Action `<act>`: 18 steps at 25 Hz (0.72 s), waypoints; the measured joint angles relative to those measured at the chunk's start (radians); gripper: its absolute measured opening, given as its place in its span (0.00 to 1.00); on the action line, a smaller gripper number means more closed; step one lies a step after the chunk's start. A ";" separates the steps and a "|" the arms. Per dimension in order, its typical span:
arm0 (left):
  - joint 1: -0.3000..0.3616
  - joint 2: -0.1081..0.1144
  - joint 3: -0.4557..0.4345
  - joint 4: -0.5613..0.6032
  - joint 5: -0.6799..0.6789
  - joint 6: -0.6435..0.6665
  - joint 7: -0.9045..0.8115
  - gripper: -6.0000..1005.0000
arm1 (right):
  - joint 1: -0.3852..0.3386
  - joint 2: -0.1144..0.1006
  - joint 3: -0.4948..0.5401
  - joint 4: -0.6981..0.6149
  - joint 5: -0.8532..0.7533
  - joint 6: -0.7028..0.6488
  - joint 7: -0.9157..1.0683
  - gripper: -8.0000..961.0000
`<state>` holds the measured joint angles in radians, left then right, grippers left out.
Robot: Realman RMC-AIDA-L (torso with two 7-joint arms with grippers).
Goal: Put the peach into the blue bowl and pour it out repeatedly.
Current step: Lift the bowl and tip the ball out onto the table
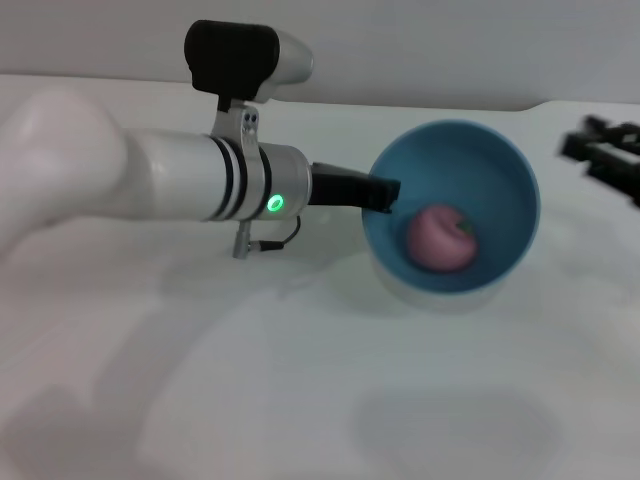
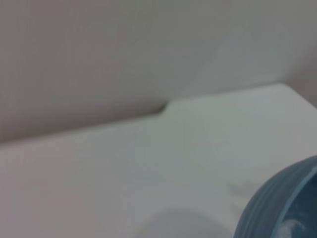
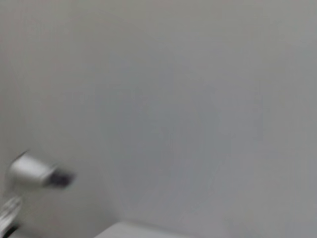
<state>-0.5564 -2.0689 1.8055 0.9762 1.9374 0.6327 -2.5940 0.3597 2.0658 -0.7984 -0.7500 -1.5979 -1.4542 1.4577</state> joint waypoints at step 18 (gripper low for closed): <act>0.090 -0.008 0.618 -0.081 0.017 -1.023 0.348 0.00 | -0.096 -0.005 0.323 0.070 -0.004 0.044 -0.005 0.51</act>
<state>-0.4665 -2.0766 2.4232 0.8956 1.9540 -0.3908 -2.2462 0.2636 2.0608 -0.4757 -0.6795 -1.6020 -1.4102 1.4526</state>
